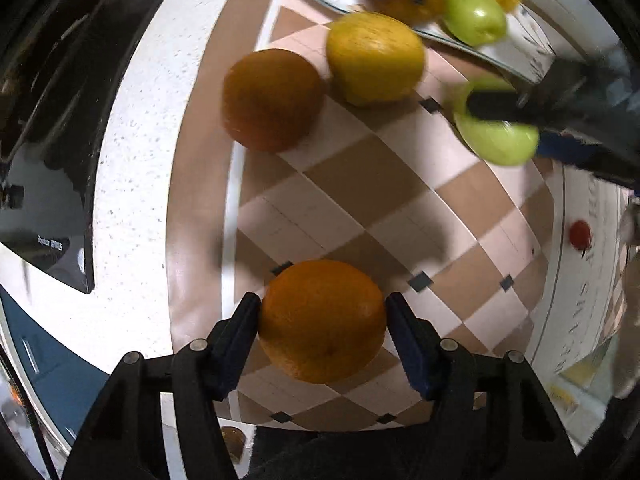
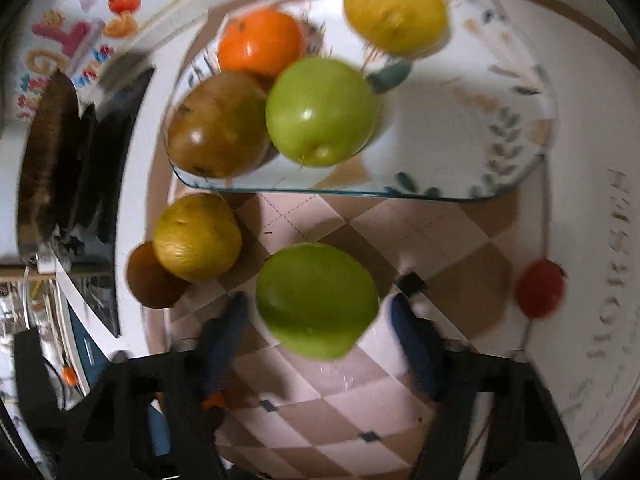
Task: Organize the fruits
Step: 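Grasp an orange with the left tool while the right tool grasps a green apple, then set orange and green apple on the plate and release both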
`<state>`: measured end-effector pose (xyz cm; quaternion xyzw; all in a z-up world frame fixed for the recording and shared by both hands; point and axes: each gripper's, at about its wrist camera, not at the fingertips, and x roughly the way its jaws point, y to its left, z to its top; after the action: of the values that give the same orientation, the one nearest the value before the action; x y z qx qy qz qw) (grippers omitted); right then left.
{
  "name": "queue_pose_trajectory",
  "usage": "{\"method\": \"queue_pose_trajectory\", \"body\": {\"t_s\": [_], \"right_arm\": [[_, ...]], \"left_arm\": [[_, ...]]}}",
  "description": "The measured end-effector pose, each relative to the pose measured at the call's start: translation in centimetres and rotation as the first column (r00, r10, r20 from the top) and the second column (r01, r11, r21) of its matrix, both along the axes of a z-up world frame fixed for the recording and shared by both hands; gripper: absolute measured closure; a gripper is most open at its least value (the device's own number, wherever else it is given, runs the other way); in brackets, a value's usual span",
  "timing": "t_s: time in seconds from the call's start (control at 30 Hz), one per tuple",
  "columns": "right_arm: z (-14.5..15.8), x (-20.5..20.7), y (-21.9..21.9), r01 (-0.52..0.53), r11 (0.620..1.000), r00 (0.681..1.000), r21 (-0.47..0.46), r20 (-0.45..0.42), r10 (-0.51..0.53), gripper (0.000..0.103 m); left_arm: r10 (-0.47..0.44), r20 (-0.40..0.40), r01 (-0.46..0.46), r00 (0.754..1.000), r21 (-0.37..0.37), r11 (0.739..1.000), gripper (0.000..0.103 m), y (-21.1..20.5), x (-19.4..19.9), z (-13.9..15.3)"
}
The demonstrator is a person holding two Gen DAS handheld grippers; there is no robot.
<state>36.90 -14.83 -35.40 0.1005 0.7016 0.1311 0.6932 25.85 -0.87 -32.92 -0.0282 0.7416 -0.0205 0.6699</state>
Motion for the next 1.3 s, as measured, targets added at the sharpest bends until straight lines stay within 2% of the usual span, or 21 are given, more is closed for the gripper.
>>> {"method": "queue_pose_trajectory", "body": {"t_s": [0.1,0.23,0.37,0.5,0.7,0.8,0.97,1.07,1.2,1.3], "right_arm": [[0.0,-0.9,0.6,-0.056,0.998,0.998,-0.028,-0.008,0.056,0.039],[-0.5,-4.1,0.3,-0.108,0.994,0.993,-0.032,-0.061,0.105,0.039],[-0.9,-6.1,-0.7,-0.064,0.998,0.994,-0.006,-0.084,0.063,0.039],[-1.3,-6.4,-0.8,-0.013,1.0,0.998,-0.002,-0.066,0.012,0.038],[-0.5,-6.8,-1.0,-0.012,1.0,0.999,-0.019,-0.048,0.011,0.039],[0.9,-6.9,-2.2,0.031,0.999,0.999,0.013,-0.031,-0.031,0.039],[4.7,-5.1,-5.0,0.134,0.987,0.99,0.094,0.028,-0.137,0.039],[7.3,-2.2,-6.6,0.176,0.978,0.979,0.114,0.085,-0.186,0.039],[8.5,2.6,-8.4,0.218,0.973,0.965,0.081,0.134,-0.227,0.039],[7.6,5.6,-9.0,0.236,0.971,0.962,0.049,0.128,-0.24,0.039]], "left_arm": [[0.019,-0.004,-0.019,1.0,-0.009,1.0,0.041,0.3,0.0,0.0],[0.025,-0.001,-0.025,1.0,-0.013,1.0,0.04,0.5,-0.5,0.0],[0.007,-0.005,-0.007,1.0,-0.019,1.0,0.04,1.0,0.3,-0.1],[-0.012,-0.006,0.012,1.0,-0.005,1.0,0.039,1.3,0.4,-1.0],[-0.012,0.002,0.012,1.0,-0.008,1.0,0.041,0.8,0.2,-1.4],[-0.009,0.041,0.01,0.999,-0.034,0.999,0.041,0.4,0.4,0.4],[-0.003,0.161,0.022,0.987,-0.118,0.993,0.041,-0.3,3.0,7.2],[0.001,0.229,0.033,0.973,-0.145,0.989,0.041,-0.6,5.9,10.8],[-0.003,0.307,0.039,0.952,-0.109,0.993,0.041,-0.6,11.2,13.6],[-0.01,0.321,0.03,0.947,-0.059,0.998,0.04,-0.3,15.1,13.1]]}}
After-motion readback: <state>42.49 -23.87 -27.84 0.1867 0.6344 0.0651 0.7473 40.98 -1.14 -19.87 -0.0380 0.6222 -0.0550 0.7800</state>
